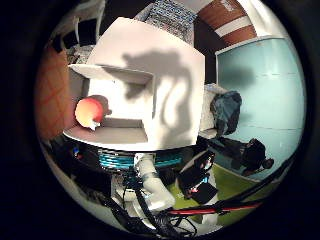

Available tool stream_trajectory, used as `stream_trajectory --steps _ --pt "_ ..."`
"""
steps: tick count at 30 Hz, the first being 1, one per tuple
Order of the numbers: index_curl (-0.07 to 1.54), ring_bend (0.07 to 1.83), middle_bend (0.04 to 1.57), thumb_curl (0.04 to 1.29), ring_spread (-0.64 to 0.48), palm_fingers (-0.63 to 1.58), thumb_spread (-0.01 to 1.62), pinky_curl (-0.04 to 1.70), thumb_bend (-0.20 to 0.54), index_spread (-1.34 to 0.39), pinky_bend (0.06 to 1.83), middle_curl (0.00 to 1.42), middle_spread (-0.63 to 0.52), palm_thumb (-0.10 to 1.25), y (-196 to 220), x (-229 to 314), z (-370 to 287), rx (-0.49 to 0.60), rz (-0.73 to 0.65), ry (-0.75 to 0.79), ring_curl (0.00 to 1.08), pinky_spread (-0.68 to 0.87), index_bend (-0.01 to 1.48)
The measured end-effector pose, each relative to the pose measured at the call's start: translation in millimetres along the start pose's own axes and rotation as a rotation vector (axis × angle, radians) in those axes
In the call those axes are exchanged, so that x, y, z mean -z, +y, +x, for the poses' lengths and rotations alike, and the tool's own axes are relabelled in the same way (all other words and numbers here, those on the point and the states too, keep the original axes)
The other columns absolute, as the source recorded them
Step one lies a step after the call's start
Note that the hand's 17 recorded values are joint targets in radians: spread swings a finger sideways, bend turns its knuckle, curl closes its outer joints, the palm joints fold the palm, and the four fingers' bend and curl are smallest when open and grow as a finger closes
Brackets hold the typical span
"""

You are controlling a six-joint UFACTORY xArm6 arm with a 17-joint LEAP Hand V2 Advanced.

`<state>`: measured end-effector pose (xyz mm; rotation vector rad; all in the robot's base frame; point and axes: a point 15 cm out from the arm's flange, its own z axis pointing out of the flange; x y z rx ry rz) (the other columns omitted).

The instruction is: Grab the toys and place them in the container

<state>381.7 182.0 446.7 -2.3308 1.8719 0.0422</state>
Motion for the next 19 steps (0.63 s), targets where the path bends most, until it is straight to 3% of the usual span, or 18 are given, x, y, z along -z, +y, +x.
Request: stream_trajectory --steps 2,7,19 --pt "0.63 0.69 0.50 0.49 0.05 0.10 1.14 0.79 -0.023 -0.44 0.62 0.55 -0.07 0.66 -0.2 -0.6 0.3 0.006 -0.001 0.000 0.43 0.35 0.31" --pt "0.50 0.52 0.35 0.44 0.17 0.13 1.14 0.66 -0.021 -0.42 0.55 0.43 0.00 0.64 -0.5 -0.1 0.3 0.016 0.000 0.000 0.32 0.55 0.22" --pt "0.39 0.36 0.20 0.40 0.20 0.25 1.14 0.48 -0.020 -0.40 0.42 0.35 0.01 0.65 27.7 21.6 12.0 0.024 -0.024 0.006 0.24 0.58 0.19"
